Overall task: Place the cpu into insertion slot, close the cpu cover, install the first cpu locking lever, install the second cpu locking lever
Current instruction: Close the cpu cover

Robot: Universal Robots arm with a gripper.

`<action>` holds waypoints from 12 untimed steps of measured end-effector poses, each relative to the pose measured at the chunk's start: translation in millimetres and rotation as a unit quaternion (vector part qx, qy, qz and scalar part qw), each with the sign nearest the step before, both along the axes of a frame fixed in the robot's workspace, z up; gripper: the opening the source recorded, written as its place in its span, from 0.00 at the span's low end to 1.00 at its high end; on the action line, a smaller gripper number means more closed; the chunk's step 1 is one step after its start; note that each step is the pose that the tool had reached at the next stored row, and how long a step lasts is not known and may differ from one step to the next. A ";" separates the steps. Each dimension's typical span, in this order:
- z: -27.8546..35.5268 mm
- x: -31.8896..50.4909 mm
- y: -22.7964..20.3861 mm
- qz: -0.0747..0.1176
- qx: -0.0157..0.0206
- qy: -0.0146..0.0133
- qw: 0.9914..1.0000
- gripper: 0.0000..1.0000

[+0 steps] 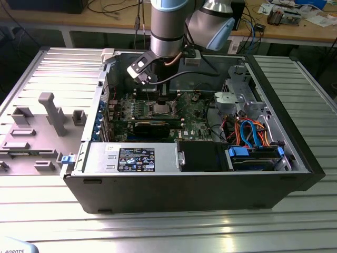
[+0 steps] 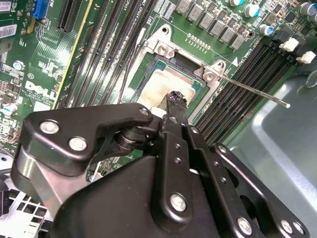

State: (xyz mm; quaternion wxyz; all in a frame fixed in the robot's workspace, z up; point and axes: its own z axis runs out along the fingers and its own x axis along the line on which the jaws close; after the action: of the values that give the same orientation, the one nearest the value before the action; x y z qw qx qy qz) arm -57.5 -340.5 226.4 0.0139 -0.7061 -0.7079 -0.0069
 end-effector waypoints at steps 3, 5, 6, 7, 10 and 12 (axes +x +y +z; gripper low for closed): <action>0.0 0.7 0.0 0.000 0.000 0.002 1.000 0.11; 0.0 1.1 0.0 0.000 0.000 0.003 1.000 0.11; 0.0 1.3 0.0 0.000 0.000 0.003 1.000 0.11; 0.0 1.4 0.0 0.000 0.000 0.004 1.000 0.11; 0.2 1.4 0.1 0.004 0.000 0.004 1.000 0.11; 2.5 1.4 0.0 0.022 0.000 0.004 1.000 0.11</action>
State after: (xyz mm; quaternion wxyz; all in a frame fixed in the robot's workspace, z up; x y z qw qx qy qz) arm -56.1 -340.5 228.9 0.0165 -0.6904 -0.7232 -0.0039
